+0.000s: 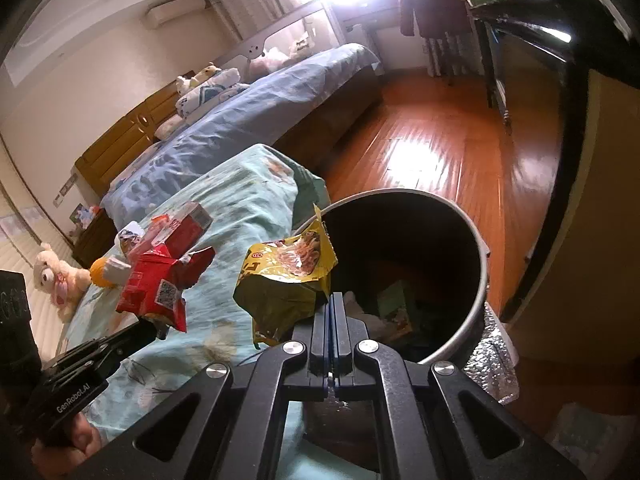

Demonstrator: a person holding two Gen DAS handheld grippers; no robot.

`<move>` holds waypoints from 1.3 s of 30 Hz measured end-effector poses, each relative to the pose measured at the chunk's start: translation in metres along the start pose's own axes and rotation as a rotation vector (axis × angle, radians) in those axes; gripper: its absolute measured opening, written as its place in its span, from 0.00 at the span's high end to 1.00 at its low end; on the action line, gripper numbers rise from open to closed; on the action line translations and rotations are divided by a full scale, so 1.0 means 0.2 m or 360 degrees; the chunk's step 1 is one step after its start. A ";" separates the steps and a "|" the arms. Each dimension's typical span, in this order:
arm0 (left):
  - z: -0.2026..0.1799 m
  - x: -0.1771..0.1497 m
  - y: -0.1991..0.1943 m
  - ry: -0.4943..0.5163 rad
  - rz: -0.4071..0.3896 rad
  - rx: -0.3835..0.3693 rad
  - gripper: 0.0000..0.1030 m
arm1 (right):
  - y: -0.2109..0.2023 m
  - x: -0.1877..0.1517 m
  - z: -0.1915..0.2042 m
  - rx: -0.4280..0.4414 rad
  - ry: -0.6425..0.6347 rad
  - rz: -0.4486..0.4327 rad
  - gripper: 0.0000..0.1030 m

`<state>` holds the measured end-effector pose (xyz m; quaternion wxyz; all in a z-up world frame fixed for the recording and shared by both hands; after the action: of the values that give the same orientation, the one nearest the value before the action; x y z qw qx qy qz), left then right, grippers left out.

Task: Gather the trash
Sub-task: 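Carry the red snack bag and yellow packet over the black bin, then open both tools to drop the red snack bag and yellow packet into the bin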

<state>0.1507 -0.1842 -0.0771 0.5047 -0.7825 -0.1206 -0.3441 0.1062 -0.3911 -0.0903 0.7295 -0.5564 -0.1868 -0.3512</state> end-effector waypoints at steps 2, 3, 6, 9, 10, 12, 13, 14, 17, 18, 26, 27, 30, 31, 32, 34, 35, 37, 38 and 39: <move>-0.02 0.01 0.02 0.0013 0.0006 -0.0006 0.99 | -0.01 0.00 -0.02 -0.0009 0.0008 -0.0006 1.00; -0.04 0.01 0.03 0.0018 0.0009 -0.0010 0.99 | -0.01 0.00 -0.03 -0.0017 0.0013 -0.0009 1.00; -0.08 0.01 0.05 0.0039 0.0021 -0.0023 0.99 | -0.02 0.00 -0.07 -0.0037 0.0029 -0.0015 1.00; -0.12 0.03 0.08 0.0066 0.0031 -0.0031 0.99 | -0.03 0.01 -0.11 -0.0053 0.0045 -0.0018 1.00; -0.14 0.03 0.09 0.0076 0.0036 -0.0034 0.99 | -0.03 0.01 -0.13 -0.0058 0.0050 -0.0019 1.00; -0.16 0.03 0.11 0.0093 0.0047 -0.0040 0.99 | -0.04 0.02 -0.15 -0.0067 0.0061 -0.0021 1.00; -0.18 0.04 0.12 0.0099 0.0050 -0.0041 0.99 | -0.04 0.02 -0.16 -0.0071 0.0065 -0.0022 1.00; -0.19 0.04 0.13 0.0105 0.0053 -0.0043 0.99 | -0.04 0.02 -0.17 -0.0073 0.0069 -0.0021 1.00; -0.23 0.05 0.15 0.0126 0.0057 -0.0047 0.99 | -0.03 0.03 -0.20 -0.0080 0.0078 -0.0016 0.99; -0.23 0.05 0.16 0.0133 0.0058 -0.0046 0.99 | -0.03 0.03 -0.20 -0.0082 0.0079 -0.0013 0.99; -0.28 0.07 0.21 0.0159 0.0084 -0.0051 0.99 | 0.01 0.06 -0.24 -0.0099 0.0085 0.0010 0.99; -0.29 0.08 0.22 0.0161 0.0088 -0.0051 0.99 | 0.02 0.06 -0.24 -0.0102 0.0086 0.0013 0.99; -0.30 0.08 0.24 0.0167 0.0100 -0.0051 0.99 | 0.03 0.06 -0.24 -0.0109 0.0090 0.0018 0.98; -0.30 0.08 0.25 0.0167 0.0105 -0.0052 0.99 | 0.04 0.07 -0.24 -0.0111 0.0092 0.0021 0.97; -0.30 0.08 0.26 0.0166 0.0109 -0.0053 0.99 | 0.04 0.07 -0.25 -0.0113 0.0093 0.0022 0.95; -0.30 0.09 0.28 0.0152 0.0126 -0.0065 0.99 | 0.05 0.07 -0.26 -0.0117 0.0102 0.0028 0.94; -0.30 0.09 0.28 0.0143 0.0130 -0.0073 0.99 | 0.06 0.08 -0.27 -0.0115 0.0106 0.0032 0.94; -0.30 0.10 0.29 0.0134 0.0129 -0.0078 0.99 | 0.07 0.08 -0.27 -0.0116 0.0112 0.0036 0.94; -0.31 0.10 0.29 0.0131 0.0128 -0.0074 0.98 | 0.07 0.08 -0.28 -0.0116 0.0113 0.0039 0.94; -0.31 0.10 0.30 0.0128 0.0131 -0.0077 0.98 | 0.07 0.08 -0.28 -0.0114 0.0115 0.0044 0.94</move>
<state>0.1716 -0.2686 -0.0904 0.5037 -0.7844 -0.0594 -0.3570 0.1217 -0.4468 -0.1066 0.7202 -0.5715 -0.1399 -0.3675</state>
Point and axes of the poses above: each gripper's, at about its wrist camera, not at the fingertips, and y roughly the way its jaws point, z to its left, x to its top, the point moved 3 cm from there along y, roughly the way its jaws point, and after that the axes turned 4 degrees about -y, right-handed, at the moved point
